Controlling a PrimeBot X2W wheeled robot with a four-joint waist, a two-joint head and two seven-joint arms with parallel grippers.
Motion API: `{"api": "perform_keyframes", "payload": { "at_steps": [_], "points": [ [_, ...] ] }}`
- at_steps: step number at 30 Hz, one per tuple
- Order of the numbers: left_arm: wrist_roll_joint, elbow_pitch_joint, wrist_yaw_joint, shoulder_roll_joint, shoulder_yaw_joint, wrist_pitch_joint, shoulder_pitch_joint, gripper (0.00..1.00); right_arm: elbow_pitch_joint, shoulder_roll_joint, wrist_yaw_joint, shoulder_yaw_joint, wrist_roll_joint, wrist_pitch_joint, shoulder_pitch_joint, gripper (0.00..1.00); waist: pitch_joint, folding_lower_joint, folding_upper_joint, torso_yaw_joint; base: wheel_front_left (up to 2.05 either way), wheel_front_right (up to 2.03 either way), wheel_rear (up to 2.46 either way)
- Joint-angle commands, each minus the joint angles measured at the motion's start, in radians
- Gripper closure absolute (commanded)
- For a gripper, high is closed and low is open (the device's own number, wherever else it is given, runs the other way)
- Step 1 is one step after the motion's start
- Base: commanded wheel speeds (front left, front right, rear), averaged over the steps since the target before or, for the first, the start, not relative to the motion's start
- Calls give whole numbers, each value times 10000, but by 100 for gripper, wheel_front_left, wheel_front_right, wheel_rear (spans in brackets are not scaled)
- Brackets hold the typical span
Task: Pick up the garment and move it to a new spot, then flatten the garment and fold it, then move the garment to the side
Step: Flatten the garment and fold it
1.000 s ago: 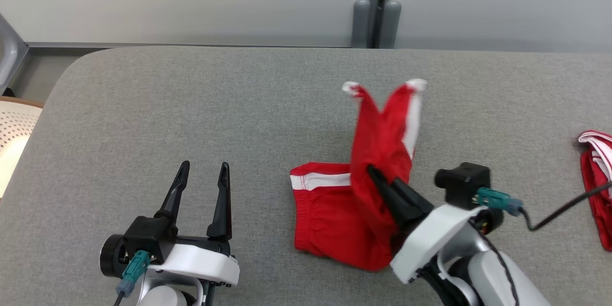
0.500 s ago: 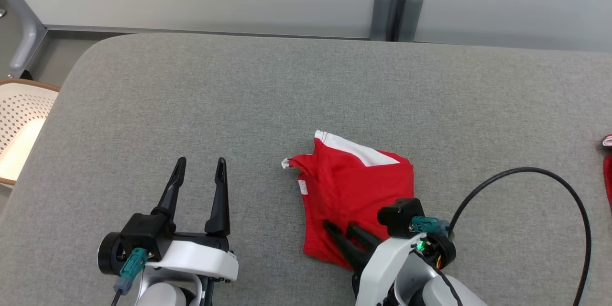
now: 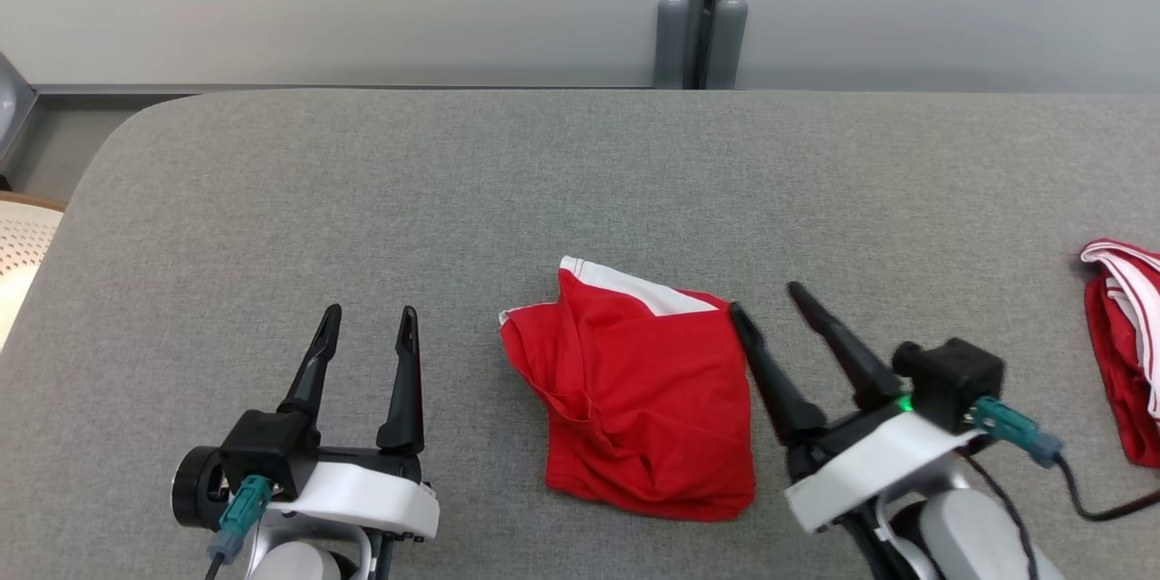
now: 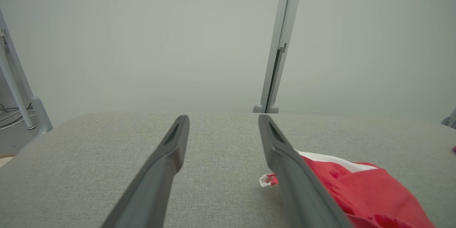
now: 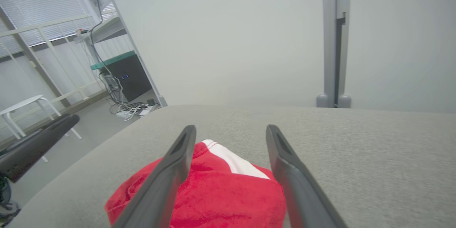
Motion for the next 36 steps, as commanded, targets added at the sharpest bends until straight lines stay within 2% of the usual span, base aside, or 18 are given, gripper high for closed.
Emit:
{"api": "perform_keyframes", "payload": {
  "at_steps": [1, 8, 15, 25, 36],
  "points": [
    [62, 14, 60, 85, 34, 5, 95, 0, -104, -122, -1, -430, -173, -101, 249, 0, -65, 0, 0, -72, 0, 0, 0],
    [114, 6, 137, 340, 74, 78, 364, 0, -763, -287, -1, -2978, -1149, -22, 1473, 0, -370, 0, 0, -314, 0, 0, 0],
    [173, -171, 174, 624, -14, 371, 768, 0, -1762, -105, -1, -4408, -1837, 432, 2918, 0, -692, 0, 0, -406, 0, 0, 0],
    [94, -418, 287, 814, -79, 660, 1230, 0, -2666, 308, -1, -4857, -2115, 902, 3898, 0, -1042, 0, 0, -475, 0, 0, 0],
    [-53, -568, 352, 828, -90, 665, 1196, 0, -2816, 396, -1, -4887, -2216, 1074, 3941, 0, -979, 0, 0, -395, 0, 0, 0]
  ]
}}
